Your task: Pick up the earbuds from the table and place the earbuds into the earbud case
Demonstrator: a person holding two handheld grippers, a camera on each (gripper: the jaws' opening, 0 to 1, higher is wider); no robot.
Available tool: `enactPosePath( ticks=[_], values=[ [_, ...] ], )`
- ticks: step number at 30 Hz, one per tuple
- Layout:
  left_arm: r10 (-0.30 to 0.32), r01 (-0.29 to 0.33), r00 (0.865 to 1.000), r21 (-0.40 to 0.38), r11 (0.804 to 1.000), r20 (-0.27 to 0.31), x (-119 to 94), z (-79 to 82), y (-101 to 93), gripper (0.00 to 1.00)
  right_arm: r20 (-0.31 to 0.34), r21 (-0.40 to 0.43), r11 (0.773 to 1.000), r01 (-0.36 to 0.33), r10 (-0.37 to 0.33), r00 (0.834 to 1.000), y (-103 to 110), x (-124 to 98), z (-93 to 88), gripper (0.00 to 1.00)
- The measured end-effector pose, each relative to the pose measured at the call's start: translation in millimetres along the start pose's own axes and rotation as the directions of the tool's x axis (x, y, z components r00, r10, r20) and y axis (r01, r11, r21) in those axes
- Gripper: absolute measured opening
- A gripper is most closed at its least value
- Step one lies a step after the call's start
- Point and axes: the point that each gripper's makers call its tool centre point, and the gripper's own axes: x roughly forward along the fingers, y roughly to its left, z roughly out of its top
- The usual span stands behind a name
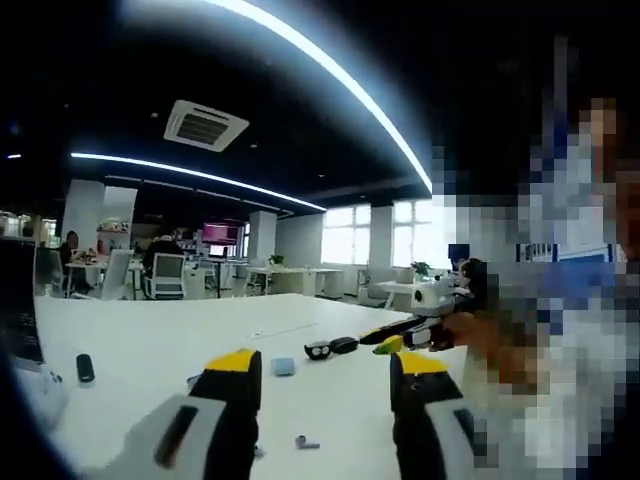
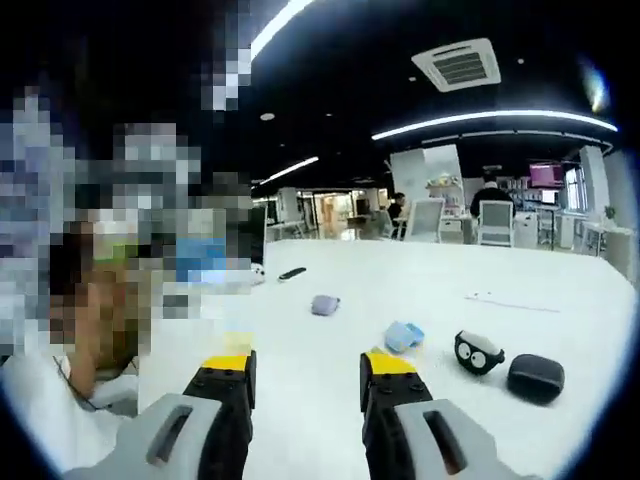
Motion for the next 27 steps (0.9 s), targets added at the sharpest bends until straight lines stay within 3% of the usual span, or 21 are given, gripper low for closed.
enactPosePath(
  ticks=[8,12,17,22,23,27],
  values=[
    [0.028,-0.029,0.999,0.006,1.000,0.035,-11.7,11.0,8.2,0.53,-0.126,0.110,0.985,0.133,-0.119,0.985,-53.5,65.3,-19.2,0.40],
    [0.031,-0.031,0.998,0.003,1.000,0.048,-15.6,13.7,9.5,0.53,-0.153,0.168,0.967,0.194,-0.169,0.974,-77.1,88.4,-35.1,0.40],
    [0.034,-0.035,0.997,0.003,0.999,0.065,-22.5,18.5,11.2,0.53,-0.155,0.236,0.940,0.246,-0.213,0.965,-98.3,106.2,-43.8,0.40],
    [0.014,-0.015,0.995,0.006,1.000,0.096,-25.9,24.1,9.2,0.52,-0.175,0.250,0.937,0.246,-0.206,0.963,-101.2,117.6,-52.0,0.40],
    [0.010,-0.009,0.994,-0.004,1.000,0.105,-26.1,25.2,8.9,0.52,-0.146,0.236,0.937,0.258,-0.228,0.963,-106.9,120.3,-47.7,0.39],
    [0.018,-0.020,0.995,0.012,1.000,0.102,-25.2,25.1,8.2,0.52,-0.140,0.260,0.928,0.267,-0.237,0.961,-113.5,123.1,-46.2,0.37]
  ],
)
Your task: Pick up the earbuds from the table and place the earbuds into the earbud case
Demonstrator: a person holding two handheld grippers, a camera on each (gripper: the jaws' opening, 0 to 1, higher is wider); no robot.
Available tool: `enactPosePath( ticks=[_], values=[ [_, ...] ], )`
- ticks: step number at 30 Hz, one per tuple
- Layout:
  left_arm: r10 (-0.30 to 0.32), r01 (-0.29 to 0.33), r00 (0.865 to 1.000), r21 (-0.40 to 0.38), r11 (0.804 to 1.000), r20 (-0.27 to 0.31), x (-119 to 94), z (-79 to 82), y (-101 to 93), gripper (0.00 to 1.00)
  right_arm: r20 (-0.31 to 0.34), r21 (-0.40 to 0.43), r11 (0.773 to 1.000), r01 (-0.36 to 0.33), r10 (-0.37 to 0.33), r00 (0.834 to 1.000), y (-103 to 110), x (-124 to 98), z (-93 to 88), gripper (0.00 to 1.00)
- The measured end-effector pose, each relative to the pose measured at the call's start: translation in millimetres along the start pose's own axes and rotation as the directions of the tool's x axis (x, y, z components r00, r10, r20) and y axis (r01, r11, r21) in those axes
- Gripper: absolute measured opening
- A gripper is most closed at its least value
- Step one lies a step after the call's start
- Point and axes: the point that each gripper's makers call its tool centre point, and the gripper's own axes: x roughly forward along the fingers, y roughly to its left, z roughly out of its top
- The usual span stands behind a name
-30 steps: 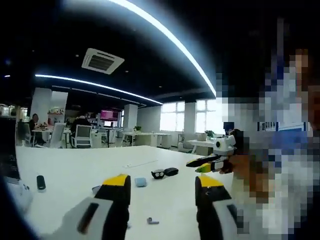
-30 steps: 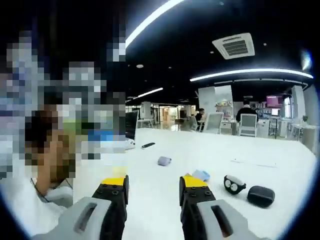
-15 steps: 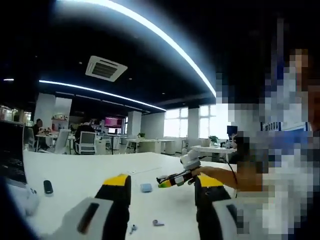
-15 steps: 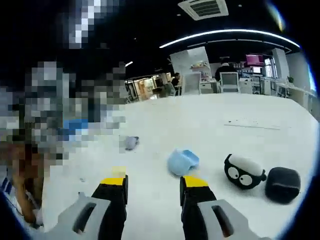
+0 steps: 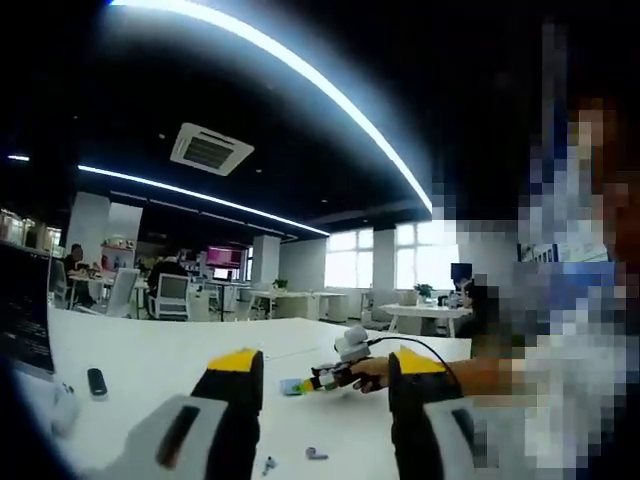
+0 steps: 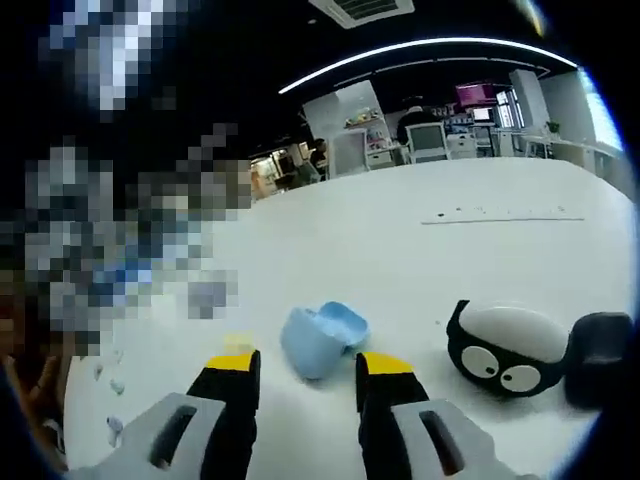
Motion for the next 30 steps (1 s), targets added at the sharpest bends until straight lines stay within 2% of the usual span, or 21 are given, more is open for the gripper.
enactPosePath(
  ticks=[4,10,15,17,18,21,23,24,26,28,30],
  values=[
    [0.001,-0.001,1.000,0.031,1.000,-0.008,1.9,-0.4,-2.6,0.51,0.017,0.008,1.000,-0.003,0.002,1.000,1.9,-0.4,-0.1,0.35],
    [-0.016,0.016,1.000,0.026,1.000,0.000,3.3,0.7,-6.3,0.51,0.049,0.032,0.999,-0.040,0.039,0.998,6.0,2.4,0.1,0.27],
    [-0.009,0.009,1.000,0.024,1.000,-0.002,2.5,-0.1,-1.8,0.50,0.049,0.027,0.995,-0.100,0.098,0.994,12.7,8.6,-1.4,0.15],
    [-0.009,0.009,1.000,0.021,1.000,0.000,2.0,0.4,-0.7,0.50,0.044,0.026,0.993,-0.112,0.111,0.993,11.4,10.3,-3.7,0.02],
    [-0.009,0.009,1.000,0.021,1.000,0.001,1.4,0.9,0.2,0.50,0.060,0.041,0.993,-0.114,0.112,0.992,9.8,10.7,-1.9,0.01],
    [-0.004,0.004,1.000,0.024,1.000,0.002,-0.4,1.6,1.9,0.50,0.057,0.054,0.993,-0.108,0.105,0.993,8.5,9.3,-3.8,0.01],
    [-0.004,0.004,1.000,0.024,1.000,0.004,-1.0,2.1,1.9,0.50,0.041,0.025,0.994,-0.103,0.102,0.994,9.6,7.7,-5.5,0.09],
    [-0.004,0.004,1.000,0.025,1.000,0.005,-1.0,2.3,1.8,0.50,0.037,0.011,0.997,-0.074,0.073,0.997,7.5,6.6,-3.0,0.14],
    [-0.004,0.004,1.000,0.026,1.000,0.005,-0.4,1.7,1.1,0.50,0.057,-0.020,0.999,-0.039,0.040,0.998,4.2,3.8,9.7,0.19],
    [-0.006,0.006,1.000,0.025,1.000,0.003,0.4,0.6,0.1,0.50,0.064,-0.020,1.000,-0.008,0.010,0.998,-0.1,1.3,24.0,0.17],
    [-0.010,0.010,1.000,0.028,1.000,0.002,0.8,0.4,-0.7,0.50,0.043,-0.077,0.995,0.056,-0.053,0.998,-9.7,2.3,38.1,0.16]
  ],
)
